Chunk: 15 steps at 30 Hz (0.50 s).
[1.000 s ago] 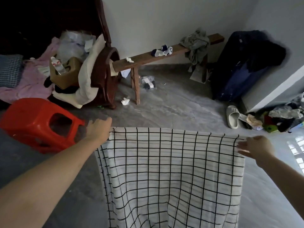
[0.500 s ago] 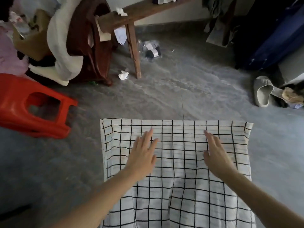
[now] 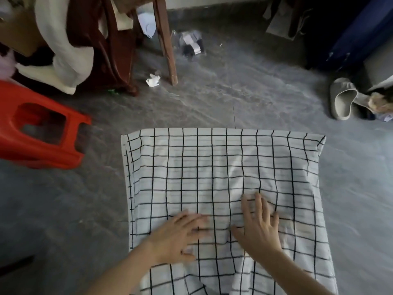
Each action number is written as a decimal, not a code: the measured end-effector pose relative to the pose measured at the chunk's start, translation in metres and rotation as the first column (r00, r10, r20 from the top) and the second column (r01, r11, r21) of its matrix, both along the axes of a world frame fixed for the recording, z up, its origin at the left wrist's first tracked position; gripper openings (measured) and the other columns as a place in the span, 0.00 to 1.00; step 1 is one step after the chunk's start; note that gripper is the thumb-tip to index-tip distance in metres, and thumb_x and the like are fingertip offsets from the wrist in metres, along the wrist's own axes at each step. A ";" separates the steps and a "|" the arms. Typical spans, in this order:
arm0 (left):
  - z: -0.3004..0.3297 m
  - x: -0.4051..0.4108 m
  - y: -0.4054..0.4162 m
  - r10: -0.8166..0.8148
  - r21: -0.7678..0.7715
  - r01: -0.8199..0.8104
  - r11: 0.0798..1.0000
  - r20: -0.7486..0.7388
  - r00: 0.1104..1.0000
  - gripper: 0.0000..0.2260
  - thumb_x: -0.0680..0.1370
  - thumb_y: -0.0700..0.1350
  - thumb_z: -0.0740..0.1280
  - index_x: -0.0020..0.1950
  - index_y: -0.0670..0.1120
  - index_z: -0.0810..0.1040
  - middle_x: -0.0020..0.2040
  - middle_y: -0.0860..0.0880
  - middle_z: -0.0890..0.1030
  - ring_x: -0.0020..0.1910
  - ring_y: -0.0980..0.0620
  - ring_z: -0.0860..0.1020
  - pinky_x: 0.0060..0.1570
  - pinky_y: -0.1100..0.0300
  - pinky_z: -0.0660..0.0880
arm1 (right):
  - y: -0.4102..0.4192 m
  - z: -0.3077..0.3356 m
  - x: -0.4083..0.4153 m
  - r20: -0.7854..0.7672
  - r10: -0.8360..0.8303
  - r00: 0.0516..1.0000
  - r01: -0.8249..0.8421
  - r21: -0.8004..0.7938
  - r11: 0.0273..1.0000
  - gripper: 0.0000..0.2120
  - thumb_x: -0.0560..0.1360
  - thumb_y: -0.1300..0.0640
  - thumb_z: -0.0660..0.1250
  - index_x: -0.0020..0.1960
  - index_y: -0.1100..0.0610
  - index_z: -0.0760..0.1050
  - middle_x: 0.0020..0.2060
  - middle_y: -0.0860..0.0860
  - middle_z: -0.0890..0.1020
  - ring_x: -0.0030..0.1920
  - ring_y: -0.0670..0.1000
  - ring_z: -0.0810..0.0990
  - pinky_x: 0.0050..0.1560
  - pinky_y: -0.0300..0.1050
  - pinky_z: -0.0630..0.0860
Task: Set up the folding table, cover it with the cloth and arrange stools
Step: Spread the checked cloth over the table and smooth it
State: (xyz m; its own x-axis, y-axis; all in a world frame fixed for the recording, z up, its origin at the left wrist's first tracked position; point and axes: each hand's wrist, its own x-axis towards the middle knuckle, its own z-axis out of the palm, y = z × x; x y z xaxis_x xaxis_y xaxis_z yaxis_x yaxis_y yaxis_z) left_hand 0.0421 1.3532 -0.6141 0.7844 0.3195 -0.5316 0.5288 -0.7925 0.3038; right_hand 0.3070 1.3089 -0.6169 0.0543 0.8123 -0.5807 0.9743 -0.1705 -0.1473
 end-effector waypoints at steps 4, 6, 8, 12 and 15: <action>-0.008 -0.041 0.009 0.214 0.304 -0.175 0.936 -0.099 0.972 0.37 0.76 0.66 0.59 0.80 0.55 0.49 0.80 0.47 0.43 0.78 0.45 0.39 0.75 0.41 0.43 | 0.021 0.006 0.012 -0.006 -0.005 1.000 0.005 0.038 0.999 0.43 0.77 0.33 0.54 0.78 0.48 0.31 0.77 0.55 0.33 0.77 0.57 0.34 0.75 0.66 0.45; -0.003 -0.047 0.002 0.437 0.393 -0.394 0.831 -0.021 0.899 0.31 0.78 0.61 0.60 0.78 0.52 0.58 0.80 0.45 0.52 0.78 0.44 0.45 0.75 0.42 0.49 | 0.016 0.010 0.012 -0.026 -0.047 0.999 0.048 0.050 0.998 0.41 0.78 0.35 0.54 0.78 0.48 0.34 0.78 0.54 0.36 0.78 0.56 0.36 0.76 0.64 0.45; 0.004 -0.050 -0.015 0.620 0.371 -0.621 0.690 0.139 0.772 0.26 0.80 0.58 0.56 0.76 0.50 0.62 0.79 0.45 0.55 0.78 0.44 0.51 0.75 0.44 0.50 | -0.001 0.019 0.006 -0.056 -0.100 0.993 0.105 0.107 0.989 0.39 0.79 0.36 0.55 0.79 0.51 0.39 0.79 0.54 0.40 0.78 0.55 0.39 0.77 0.61 0.45; 0.022 -0.063 -0.067 0.913 0.026 -0.954 0.300 0.282 0.295 0.23 0.81 0.50 0.61 0.75 0.49 0.61 0.78 0.48 0.53 0.76 0.47 0.54 0.73 0.49 0.54 | -0.072 0.043 -0.019 -0.091 -0.098 0.991 0.112 0.159 0.981 0.36 0.79 0.42 0.57 0.79 0.52 0.46 0.79 0.53 0.46 0.78 0.55 0.46 0.77 0.56 0.47; 0.038 -0.072 -0.115 0.977 -0.332 -0.930 -0.157 0.086 -0.196 0.19 0.82 0.50 0.59 0.72 0.47 0.63 0.68 0.46 0.66 0.64 0.48 0.68 0.64 0.54 0.64 | -0.140 0.051 -0.048 -0.098 -0.100 0.990 0.112 0.130 0.985 0.32 0.79 0.45 0.59 0.78 0.50 0.49 0.78 0.54 0.49 0.77 0.56 0.51 0.76 0.56 0.53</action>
